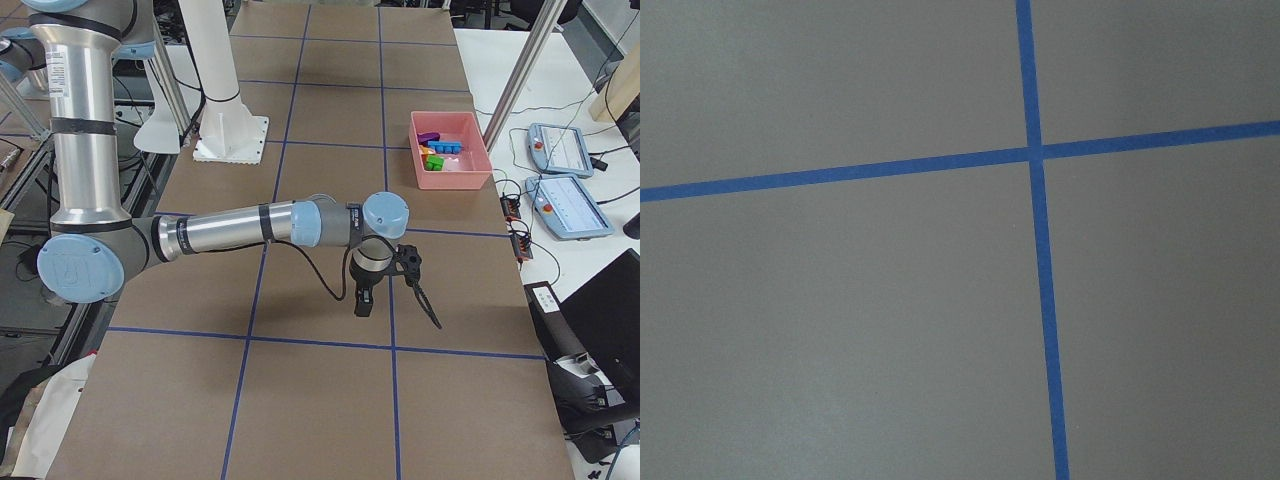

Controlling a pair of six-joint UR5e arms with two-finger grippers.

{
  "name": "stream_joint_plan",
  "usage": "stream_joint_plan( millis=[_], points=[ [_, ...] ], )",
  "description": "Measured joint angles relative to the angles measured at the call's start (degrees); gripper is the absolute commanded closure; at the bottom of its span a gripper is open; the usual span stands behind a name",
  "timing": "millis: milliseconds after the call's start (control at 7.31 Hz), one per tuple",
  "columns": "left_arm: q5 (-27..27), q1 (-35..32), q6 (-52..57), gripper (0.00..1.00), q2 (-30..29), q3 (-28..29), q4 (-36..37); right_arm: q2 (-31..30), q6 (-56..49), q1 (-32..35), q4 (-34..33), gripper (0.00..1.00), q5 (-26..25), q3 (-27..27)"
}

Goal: Put all blocks into box

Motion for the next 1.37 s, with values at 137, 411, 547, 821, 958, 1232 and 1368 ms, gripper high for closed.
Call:
stream_joint_plan(
  millis=[137, 411, 547, 821, 958, 1232, 1368],
  points=[
    [-0.04, 0.0, 0.02, 0.0, -0.02, -0.01, -0.15, -0.06, 0.01, -0.01, 0.05, 0.0, -0.01, -0.12],
    [-0.08, 0.04, 0.01, 0.0, -0.25, -0.14, -0.27, -0.11, -0.12, -0.04, 0.25, 0.0, 0.81, -1.24],
    [-0.28, 0.07, 0.04, 0.0, -0.35, 0.03, -0.37, -0.12, -0.16, -0.16, 0.34, 0.0, 1.91, -2.6],
    [-1.99, 0.08, 0.06, 0.0, -0.67, 0.7, -0.66, 0.0, -0.35, -0.52, 1.3, 0.0, 5.04, -6.78],
    [-2.41, 0.09, 0.07, 0.0, -0.94, 0.95, -0.7, -0.02, -0.33, -0.55, 2.96, 0.0, 5.54, -8.03],
    [-2.62, 0.09, 0.03, 0.0, -1.3, 0.88, -0.72, -0.07, -0.07, -0.55, 4.87, 0.0, 3.71, -8.43],
    [-2.65, 0.09, 0.04, 0.0, -1.34, 0.65, -0.73, 0.01, -0.01, -0.54, 5.11, 0.0, 1.99, -8.33]
  ],
)
